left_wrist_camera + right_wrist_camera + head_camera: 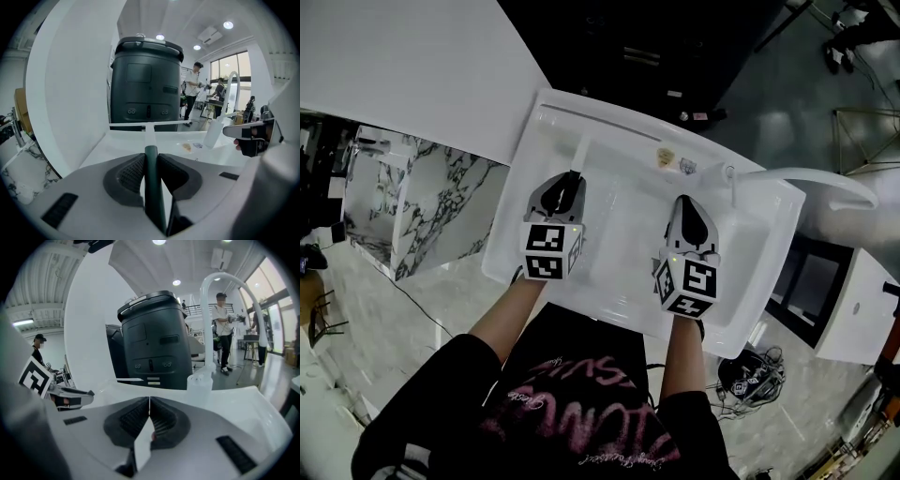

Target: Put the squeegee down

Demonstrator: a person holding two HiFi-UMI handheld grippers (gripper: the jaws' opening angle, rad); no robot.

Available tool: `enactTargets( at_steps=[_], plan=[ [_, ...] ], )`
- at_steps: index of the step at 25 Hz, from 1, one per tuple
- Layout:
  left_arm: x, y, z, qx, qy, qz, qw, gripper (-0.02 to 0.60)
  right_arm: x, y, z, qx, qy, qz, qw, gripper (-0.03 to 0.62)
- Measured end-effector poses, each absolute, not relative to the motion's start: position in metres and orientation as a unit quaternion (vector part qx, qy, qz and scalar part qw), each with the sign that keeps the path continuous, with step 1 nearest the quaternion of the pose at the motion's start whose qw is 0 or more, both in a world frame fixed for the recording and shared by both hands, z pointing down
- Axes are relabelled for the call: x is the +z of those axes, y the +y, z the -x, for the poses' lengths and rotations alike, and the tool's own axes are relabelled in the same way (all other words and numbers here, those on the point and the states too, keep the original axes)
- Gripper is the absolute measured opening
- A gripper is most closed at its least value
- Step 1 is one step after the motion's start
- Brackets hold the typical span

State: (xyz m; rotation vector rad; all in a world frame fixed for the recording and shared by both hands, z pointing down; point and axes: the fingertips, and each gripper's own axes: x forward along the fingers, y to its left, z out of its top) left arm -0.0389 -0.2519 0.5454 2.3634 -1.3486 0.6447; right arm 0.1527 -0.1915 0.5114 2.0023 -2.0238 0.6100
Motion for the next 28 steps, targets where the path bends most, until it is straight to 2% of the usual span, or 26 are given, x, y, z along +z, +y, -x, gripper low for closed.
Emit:
enactTargets(
  at_steps=[28],
  plan=[
    [0.607,-0.243,0.042,0.263,-0.477,-0.814,0.203,0.095,0.58,-0.171,-0.151,0.264,-0.677,-0.674,0.13,0.021]
  ],
)
